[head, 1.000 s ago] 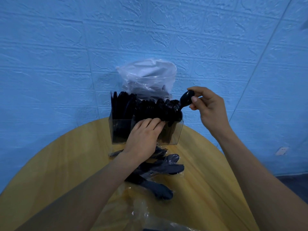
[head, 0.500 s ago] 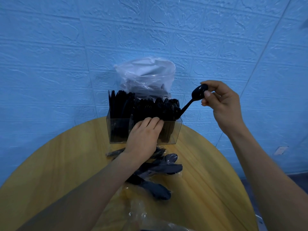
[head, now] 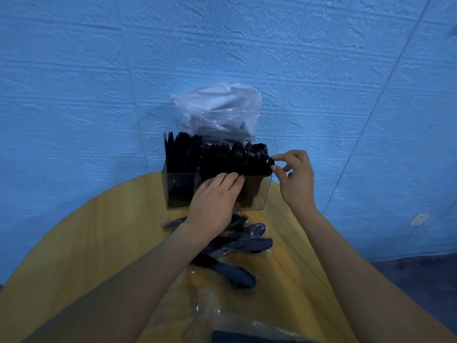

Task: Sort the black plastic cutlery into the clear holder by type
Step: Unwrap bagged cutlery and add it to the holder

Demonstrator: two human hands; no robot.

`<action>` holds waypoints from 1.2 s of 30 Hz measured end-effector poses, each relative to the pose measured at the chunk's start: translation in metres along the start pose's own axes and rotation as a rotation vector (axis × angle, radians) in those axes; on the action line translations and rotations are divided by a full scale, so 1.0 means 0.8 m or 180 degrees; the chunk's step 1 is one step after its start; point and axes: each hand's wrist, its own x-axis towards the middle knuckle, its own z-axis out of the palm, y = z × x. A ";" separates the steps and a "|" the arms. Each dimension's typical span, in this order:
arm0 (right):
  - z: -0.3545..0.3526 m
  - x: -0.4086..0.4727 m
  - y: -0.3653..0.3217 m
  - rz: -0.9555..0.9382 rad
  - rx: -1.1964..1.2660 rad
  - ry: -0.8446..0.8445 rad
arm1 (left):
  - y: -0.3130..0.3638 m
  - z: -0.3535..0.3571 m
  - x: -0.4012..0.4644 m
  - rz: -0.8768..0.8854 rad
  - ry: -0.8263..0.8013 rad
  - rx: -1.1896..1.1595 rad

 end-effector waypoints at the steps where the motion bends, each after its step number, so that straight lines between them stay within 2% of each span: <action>1: -0.001 -0.004 -0.005 -0.0020 -0.0052 0.0027 | -0.002 -0.001 -0.003 0.0017 -0.0075 -0.0051; 5: -0.005 -0.037 -0.027 0.0044 -0.0079 0.0013 | -0.008 -0.011 -0.024 -0.0003 -0.0199 -0.0396; 11: -0.007 -0.100 -0.041 0.0352 -0.0633 -0.1486 | -0.012 -0.024 -0.083 -0.0263 -0.0331 -0.0872; 14: -0.006 -0.123 -0.038 0.0664 -0.0877 -0.1761 | -0.009 -0.026 -0.106 -0.0347 -0.0542 -0.0961; 19: -0.011 -0.144 -0.049 0.0708 -0.0861 -0.1792 | -0.006 -0.030 -0.122 -0.0489 -0.0749 -0.1004; 22: -0.020 -0.148 -0.061 0.0611 -0.0438 -0.1496 | -0.006 -0.035 -0.124 -0.0652 -0.0807 -0.1195; 29: -0.056 -0.137 -0.084 0.0494 0.0514 -0.0999 | -0.025 -0.065 -0.126 -0.1123 -0.0119 -0.1594; 33: -0.066 -0.144 -0.097 0.0673 0.1006 -0.0790 | -0.025 -0.088 -0.133 -0.1506 0.0078 -0.2537; 36: -0.066 -0.155 -0.106 0.0761 0.1138 -0.0736 | -0.021 -0.104 -0.144 -0.1891 0.0425 -0.3272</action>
